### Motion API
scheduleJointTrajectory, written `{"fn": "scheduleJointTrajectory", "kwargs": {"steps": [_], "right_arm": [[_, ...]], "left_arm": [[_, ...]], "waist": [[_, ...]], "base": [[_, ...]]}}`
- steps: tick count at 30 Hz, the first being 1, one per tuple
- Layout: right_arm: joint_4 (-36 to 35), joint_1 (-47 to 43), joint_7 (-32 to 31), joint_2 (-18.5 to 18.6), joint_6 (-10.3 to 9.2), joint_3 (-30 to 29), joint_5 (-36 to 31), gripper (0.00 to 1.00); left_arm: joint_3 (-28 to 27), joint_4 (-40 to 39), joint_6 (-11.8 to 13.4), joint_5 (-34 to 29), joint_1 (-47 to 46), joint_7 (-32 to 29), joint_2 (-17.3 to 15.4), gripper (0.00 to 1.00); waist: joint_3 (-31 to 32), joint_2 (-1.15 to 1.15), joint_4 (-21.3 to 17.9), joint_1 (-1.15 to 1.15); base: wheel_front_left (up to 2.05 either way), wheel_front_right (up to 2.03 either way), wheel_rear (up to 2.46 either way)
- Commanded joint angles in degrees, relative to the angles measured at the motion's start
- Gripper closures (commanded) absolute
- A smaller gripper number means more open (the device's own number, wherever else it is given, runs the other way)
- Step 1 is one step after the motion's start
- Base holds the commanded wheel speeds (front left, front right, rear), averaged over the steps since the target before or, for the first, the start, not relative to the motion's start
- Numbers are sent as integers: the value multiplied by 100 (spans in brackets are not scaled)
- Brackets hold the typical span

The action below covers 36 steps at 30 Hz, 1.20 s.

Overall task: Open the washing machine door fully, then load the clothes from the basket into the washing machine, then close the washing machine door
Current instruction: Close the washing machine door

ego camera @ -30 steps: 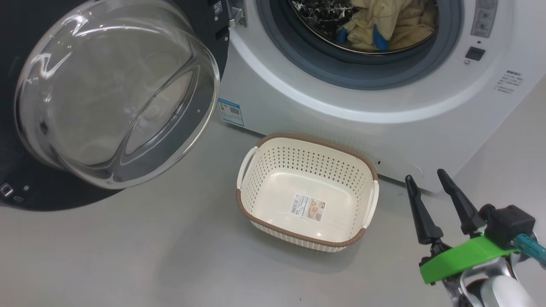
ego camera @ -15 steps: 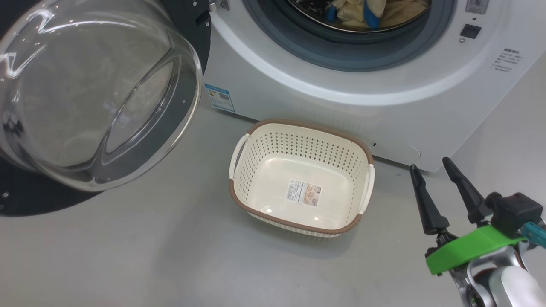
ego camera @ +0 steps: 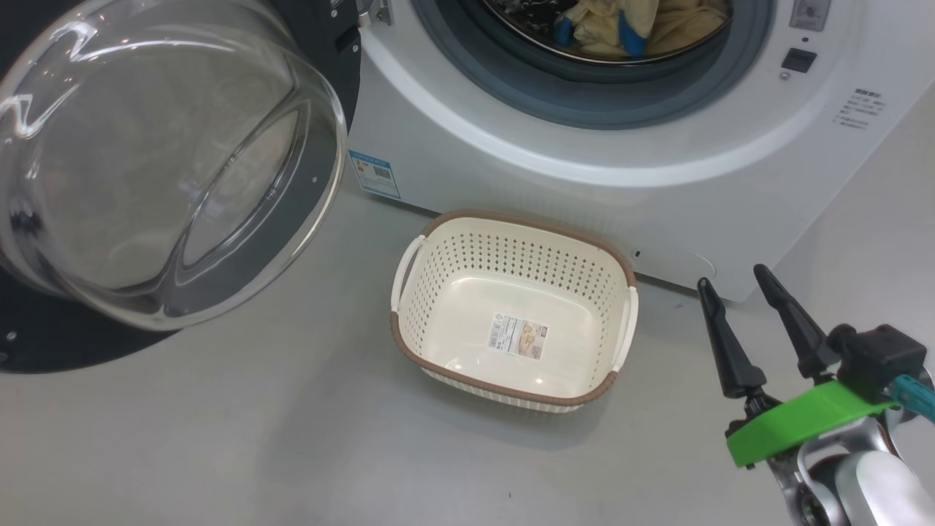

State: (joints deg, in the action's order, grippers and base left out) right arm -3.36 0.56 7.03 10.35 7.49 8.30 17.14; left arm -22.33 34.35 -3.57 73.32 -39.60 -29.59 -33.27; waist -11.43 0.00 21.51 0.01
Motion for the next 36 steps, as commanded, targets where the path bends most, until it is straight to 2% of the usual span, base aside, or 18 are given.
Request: {"fn": "scheduleJointTrajectory", "kwargs": {"steps": [1, 6, 24, 30, 36], "right_arm": [[-161, 179, -20, 109, 0, 127, 40, 0], [-111, 177, 12, 84, 0, 157, 59, 0], [66, 186, 153, 32, 0, 185, 132, 0], [99, 191, 192, 4, 0, 169, 135, 0], [148, 192, 223, -33, 0, 157, 139, 0]], "left_arm": [[-109, -236, -57, 41, -54, -137, -462, 100], [-62, -397, -23, 195, 67, -485, -412, 100], [42, -987, 191, 465, 423, -952, -57, 100], [71, -1208, 199, 586, 479, -1144, 2, 100], [133, -1431, 180, 767, 482, -1299, 208, 100]], "waist": [[18, 0, -1, -1], [79, 0, -3, -1], [199, 0, -100, -1], [216, 0, -122, -1], [221, 0, -80, -1]], "base": [[0, 0, 0], [0, 0, 0], [0, 0, 0], [0, 0, 0], [0, 0, 0]]}}
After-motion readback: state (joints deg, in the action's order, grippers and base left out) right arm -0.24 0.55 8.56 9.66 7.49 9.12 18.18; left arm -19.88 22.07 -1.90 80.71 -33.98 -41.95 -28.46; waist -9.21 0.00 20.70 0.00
